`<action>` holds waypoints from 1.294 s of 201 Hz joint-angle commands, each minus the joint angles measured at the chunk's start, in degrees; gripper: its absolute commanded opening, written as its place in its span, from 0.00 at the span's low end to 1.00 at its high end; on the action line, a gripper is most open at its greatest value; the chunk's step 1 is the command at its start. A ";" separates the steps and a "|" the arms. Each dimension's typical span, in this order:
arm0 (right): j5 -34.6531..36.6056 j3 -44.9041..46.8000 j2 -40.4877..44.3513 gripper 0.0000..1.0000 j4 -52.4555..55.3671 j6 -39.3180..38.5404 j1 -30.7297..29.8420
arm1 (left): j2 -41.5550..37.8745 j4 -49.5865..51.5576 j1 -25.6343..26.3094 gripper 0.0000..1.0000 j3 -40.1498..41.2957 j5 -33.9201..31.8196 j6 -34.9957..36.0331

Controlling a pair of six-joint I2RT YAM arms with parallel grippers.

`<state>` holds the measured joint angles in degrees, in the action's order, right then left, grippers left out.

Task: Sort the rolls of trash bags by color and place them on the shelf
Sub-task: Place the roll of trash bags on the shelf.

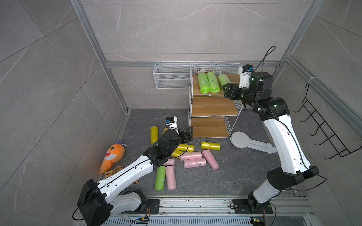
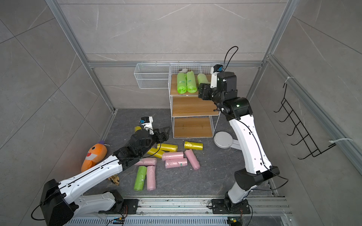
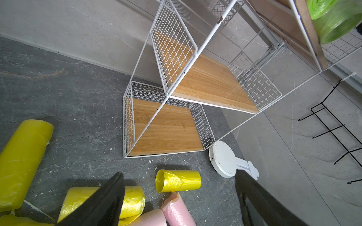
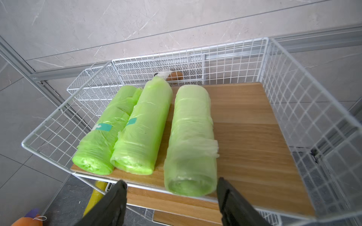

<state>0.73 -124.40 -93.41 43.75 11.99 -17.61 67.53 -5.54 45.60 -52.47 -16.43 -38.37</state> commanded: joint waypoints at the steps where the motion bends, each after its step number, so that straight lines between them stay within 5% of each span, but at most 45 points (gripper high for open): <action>1: -8.09 2.89 1.95 0.74 -1.62 -0.16 2.82 | -1.69 -1.14 -0.22 0.91 0.26 -0.60 0.58; 108: -20.45 1.77 -3.48 0.70 -6.18 6.18 10.17 | -0.73 -1.14 -0.22 0.91 0.18 -0.45 0.62; 196: -25.84 -4.60 -10.36 0.55 -6.84 11.56 9.81 | -0.38 -1.05 -0.24 0.91 0.09 -0.54 0.70; 260: -24.55 -5.70 -11.56 0.54 -6.70 13.38 6.71 | 0.11 -1.14 -0.25 0.91 -0.27 -0.19 0.73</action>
<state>-23.40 -128.92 -104.27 37.85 23.73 -9.45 67.48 -5.50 45.60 -52.16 -16.40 -38.37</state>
